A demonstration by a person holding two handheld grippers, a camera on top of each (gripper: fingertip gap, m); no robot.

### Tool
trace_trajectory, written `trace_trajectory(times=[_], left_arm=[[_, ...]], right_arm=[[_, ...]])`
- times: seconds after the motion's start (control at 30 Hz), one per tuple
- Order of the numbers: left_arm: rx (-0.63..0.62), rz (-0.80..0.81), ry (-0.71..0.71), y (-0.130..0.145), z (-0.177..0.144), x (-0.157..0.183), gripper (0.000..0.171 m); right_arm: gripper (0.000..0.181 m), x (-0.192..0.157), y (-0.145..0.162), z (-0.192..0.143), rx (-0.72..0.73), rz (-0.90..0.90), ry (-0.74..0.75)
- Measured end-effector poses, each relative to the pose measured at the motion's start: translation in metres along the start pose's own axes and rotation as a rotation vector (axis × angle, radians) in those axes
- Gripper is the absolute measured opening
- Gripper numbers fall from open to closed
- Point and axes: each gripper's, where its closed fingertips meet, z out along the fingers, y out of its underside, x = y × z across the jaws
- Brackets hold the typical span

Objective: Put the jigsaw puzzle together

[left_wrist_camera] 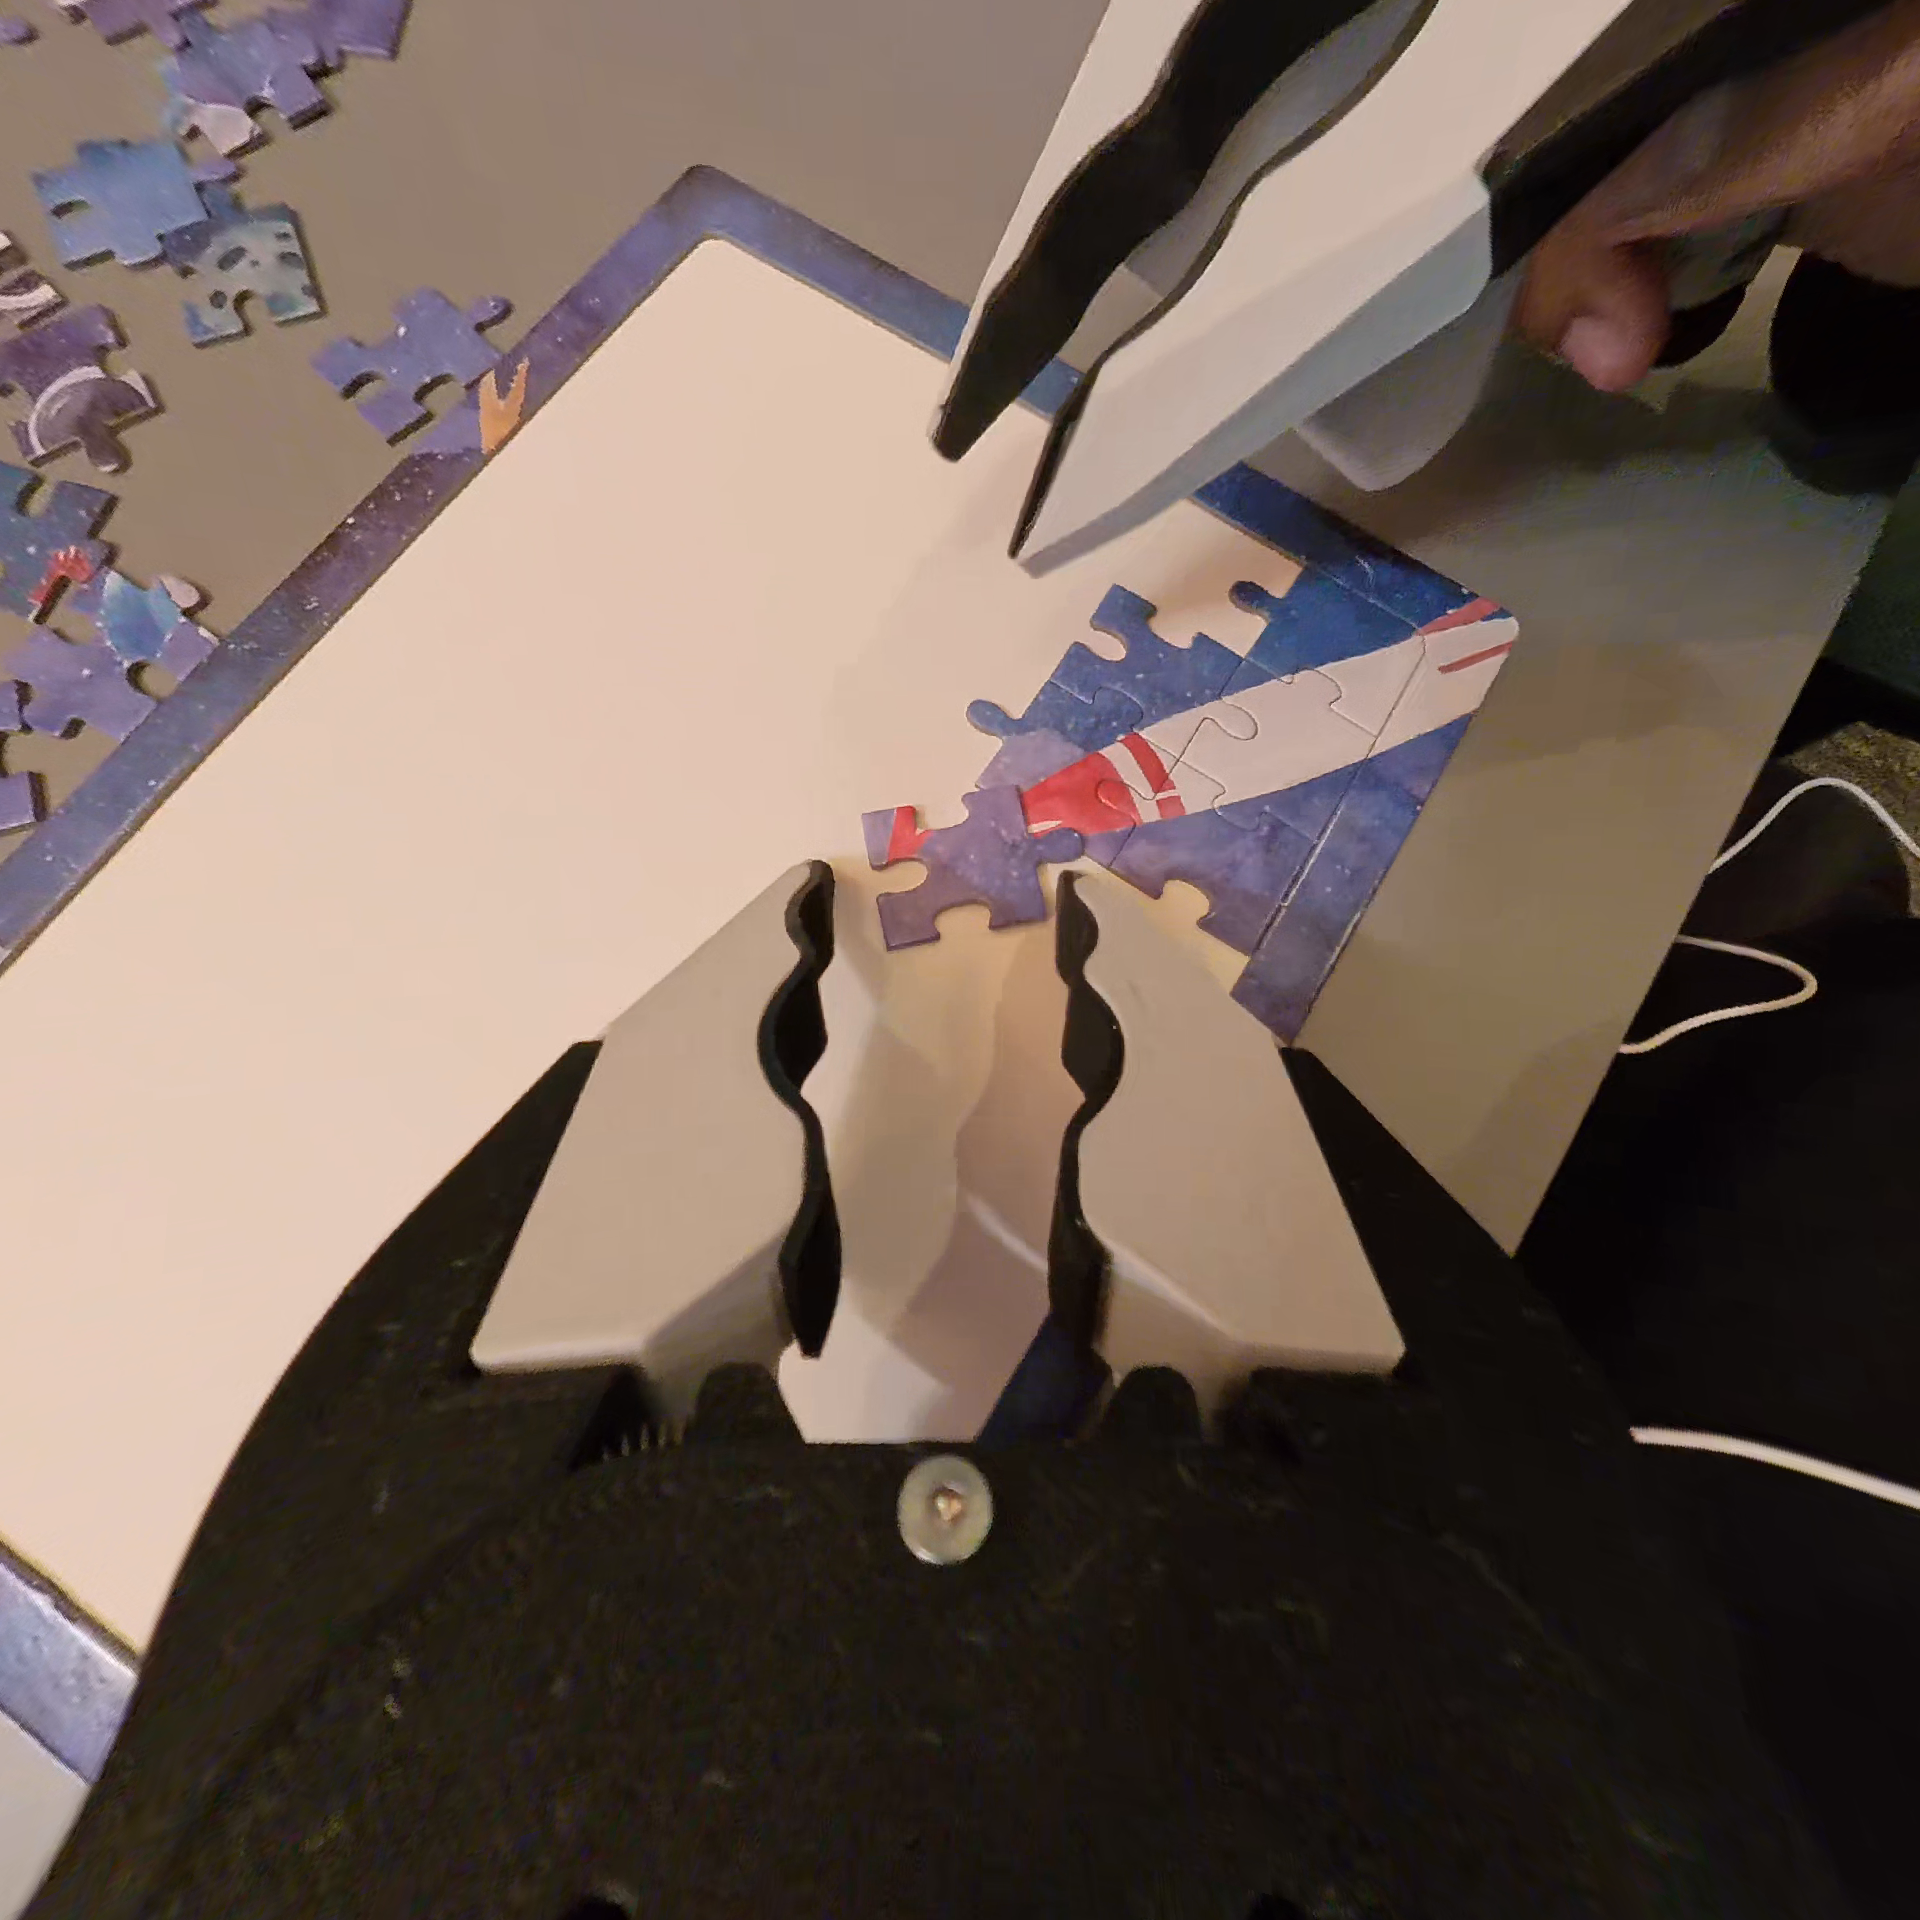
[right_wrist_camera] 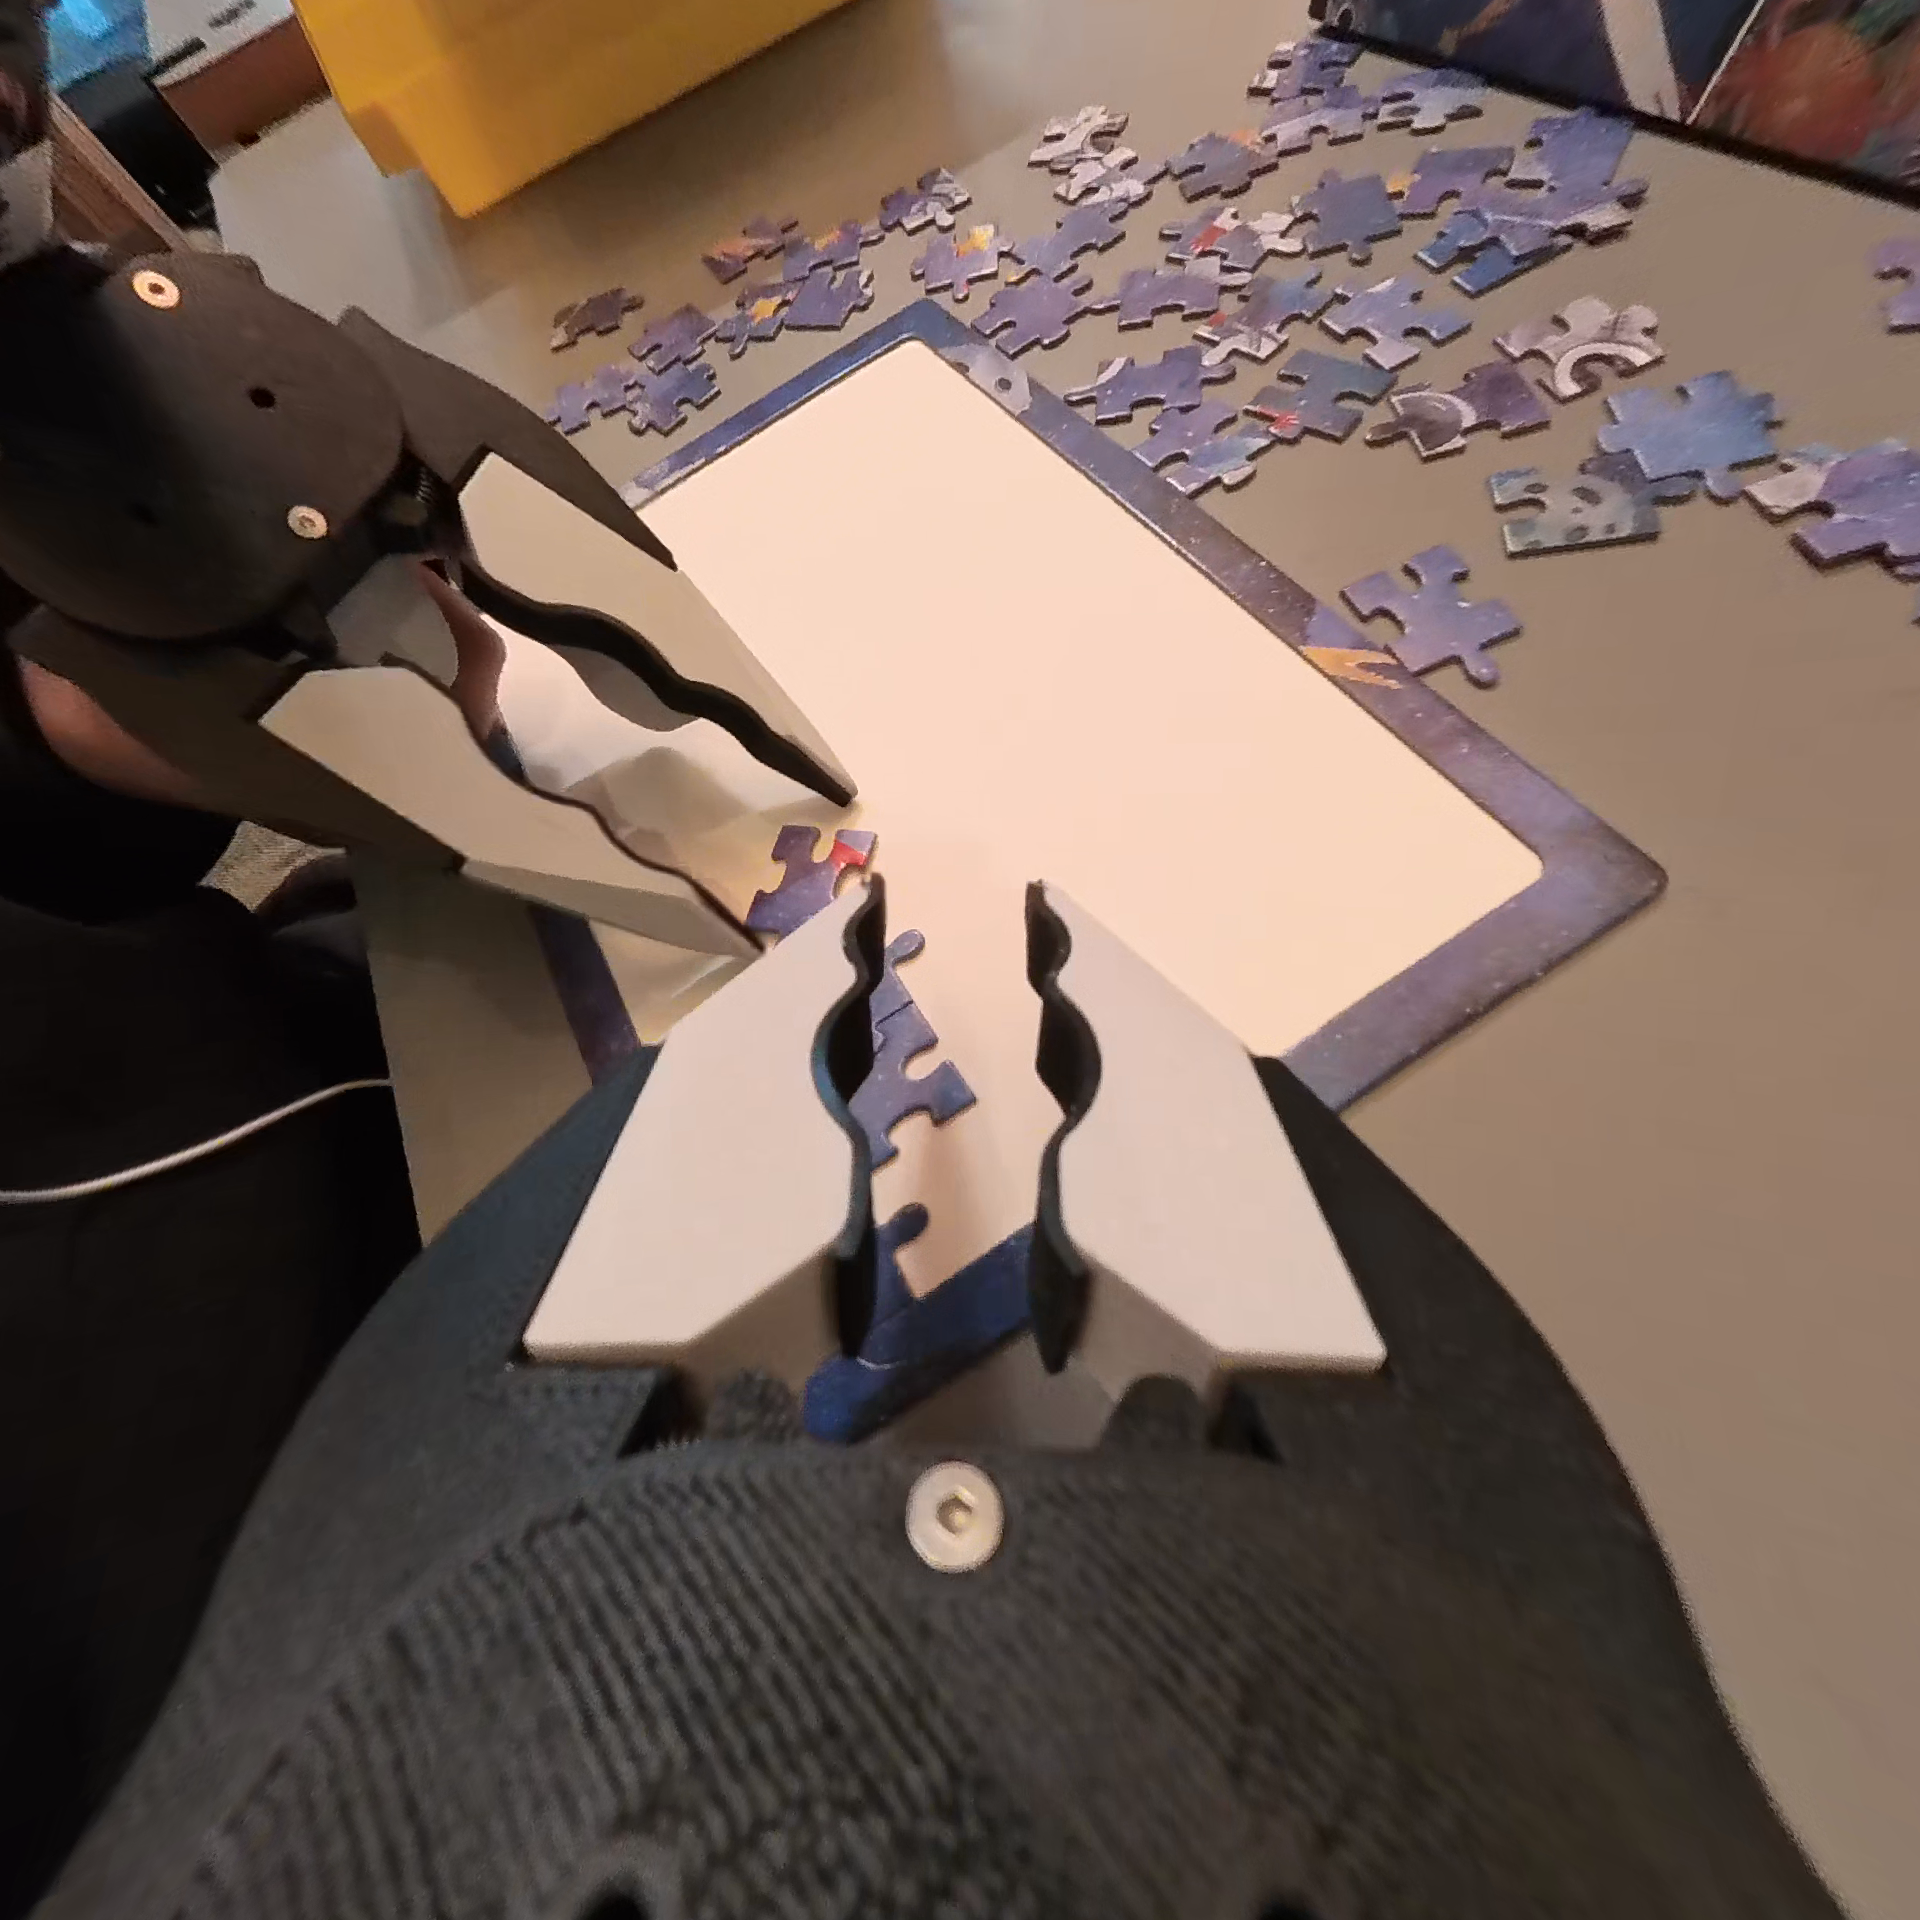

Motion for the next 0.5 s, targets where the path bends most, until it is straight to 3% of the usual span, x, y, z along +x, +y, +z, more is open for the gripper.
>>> trace_trajectory(times=[0.1, 0.27, 0.4, 0.5], left_arm=[[-0.004, 0.006, 0.02, 0.001, -0.001, 0.0, 0.031], [-0.019, 0.033, 0.096, 0.005, -0.005, 0.0, 0.03], [-0.01, 0.145, 0.218, 0.007, -0.01, 0.012, 0.03], [-0.003, 0.231, 0.204, 0.005, -0.01, 0.008, 0.03]], right_arm=[[0.025, 0.001, 0.0, -0.001, 0.011, 0.001, -0.01], [0.024, 0.009, 0.0, -0.005, -0.002, -0.039, 0.035], [0.024, 0.009, -0.003, -0.008, 0.012, -0.04, 0.028], [0.023, 0.011, -0.003, -0.008, 0.004, -0.031, 0.041]])
